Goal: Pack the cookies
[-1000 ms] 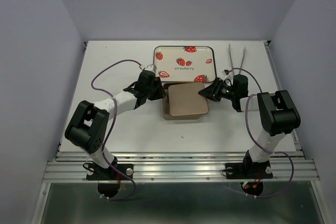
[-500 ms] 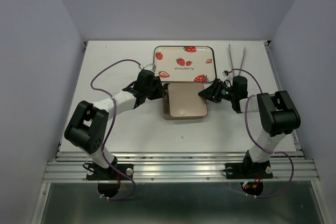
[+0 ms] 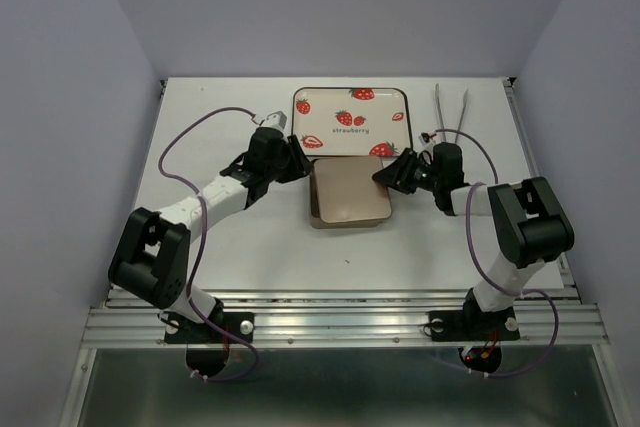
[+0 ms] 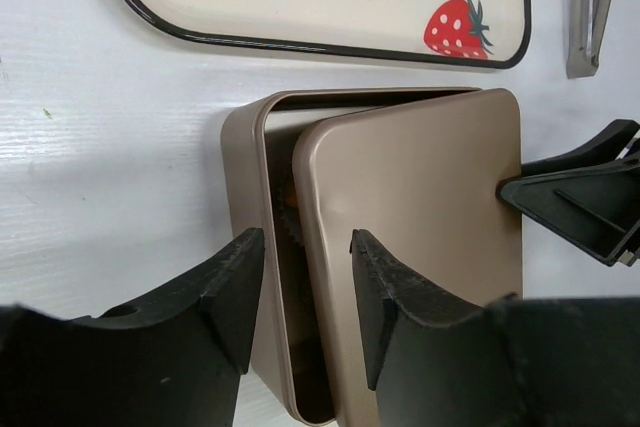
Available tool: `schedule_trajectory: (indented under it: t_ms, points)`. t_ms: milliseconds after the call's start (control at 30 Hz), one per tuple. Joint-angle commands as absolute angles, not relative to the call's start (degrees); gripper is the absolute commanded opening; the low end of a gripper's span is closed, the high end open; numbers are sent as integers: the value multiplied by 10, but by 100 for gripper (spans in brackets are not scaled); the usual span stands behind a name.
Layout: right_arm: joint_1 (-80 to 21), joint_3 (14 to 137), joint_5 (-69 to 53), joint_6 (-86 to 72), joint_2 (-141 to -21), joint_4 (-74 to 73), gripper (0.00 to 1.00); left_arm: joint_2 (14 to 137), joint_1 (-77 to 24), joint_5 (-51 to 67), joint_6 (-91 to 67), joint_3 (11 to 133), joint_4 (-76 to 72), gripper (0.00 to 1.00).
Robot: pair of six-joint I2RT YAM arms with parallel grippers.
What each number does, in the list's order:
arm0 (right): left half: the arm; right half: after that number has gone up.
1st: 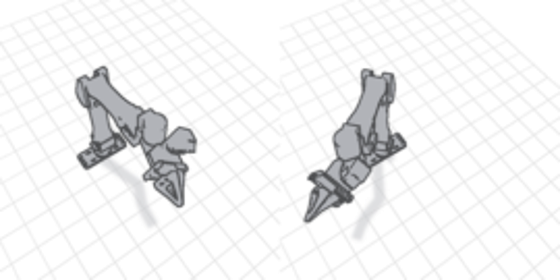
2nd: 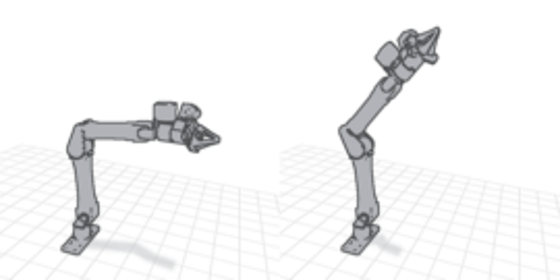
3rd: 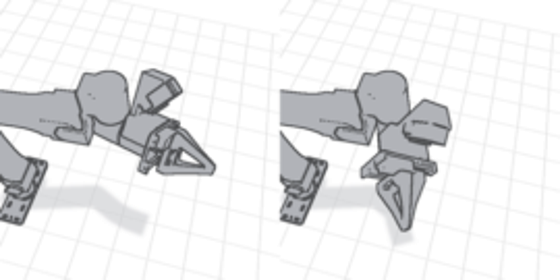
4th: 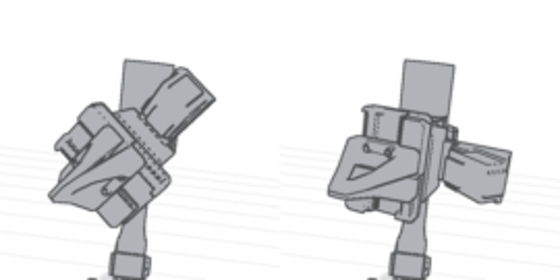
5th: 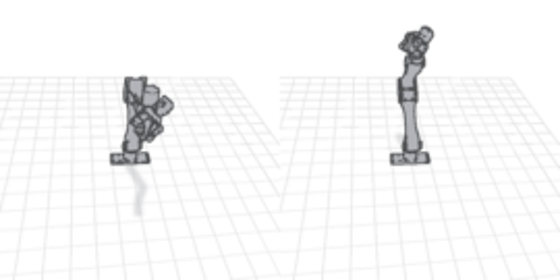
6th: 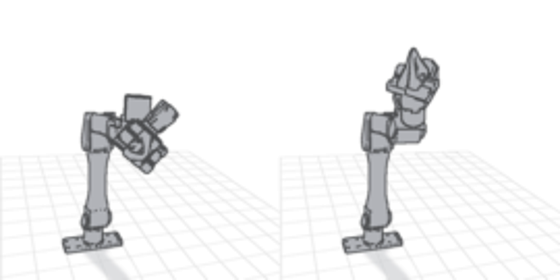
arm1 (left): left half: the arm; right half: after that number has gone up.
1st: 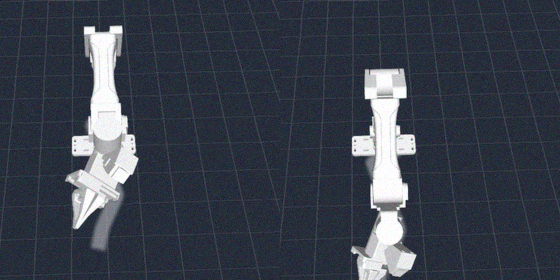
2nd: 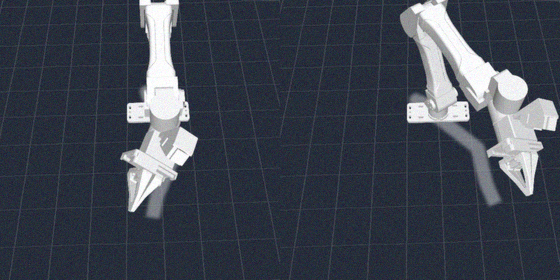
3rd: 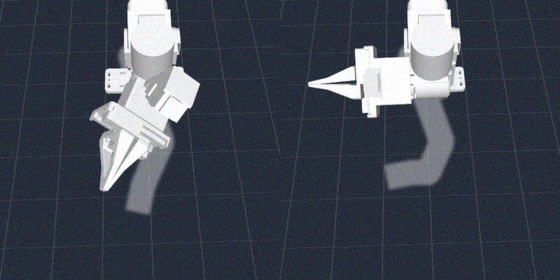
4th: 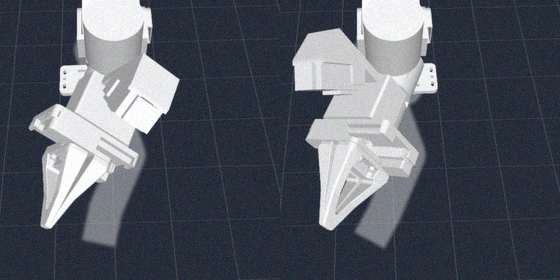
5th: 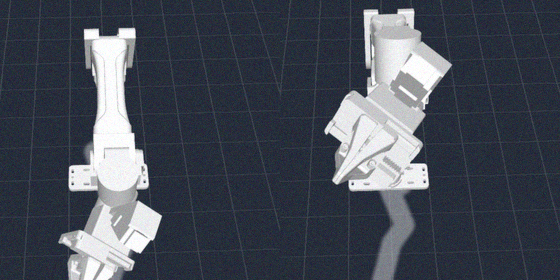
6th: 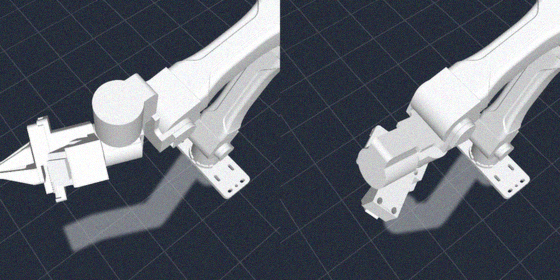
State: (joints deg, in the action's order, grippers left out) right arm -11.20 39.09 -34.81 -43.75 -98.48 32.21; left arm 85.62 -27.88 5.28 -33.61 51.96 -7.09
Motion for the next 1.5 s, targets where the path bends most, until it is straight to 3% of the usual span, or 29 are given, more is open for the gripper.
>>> schedule_trajectory:
  t_ms: [0,567,1100,1200,1333,1467]
  points:
    - [-128,403,-294,-446,-970,314,44,836,-276,72,-332,505,-90,52]
    - [-174,401,-208,-483,-953,307,47,887,-276,108,-322,500,-111,53]
    - [-207,426,-190,-469,-961,265,56,899,-276,108,-325,494,-120,53]
    - [-213,426,-185,-472,-962,262,59,908,-277,101,-330,499,-117,51]
    - [-213,439,-180,-455,-959,229,61,911,-276,88,-337,507,-112,40]
    - [-213,453,-176,-437,-949,193,64,906,-276,66,-342,514,-101,38]
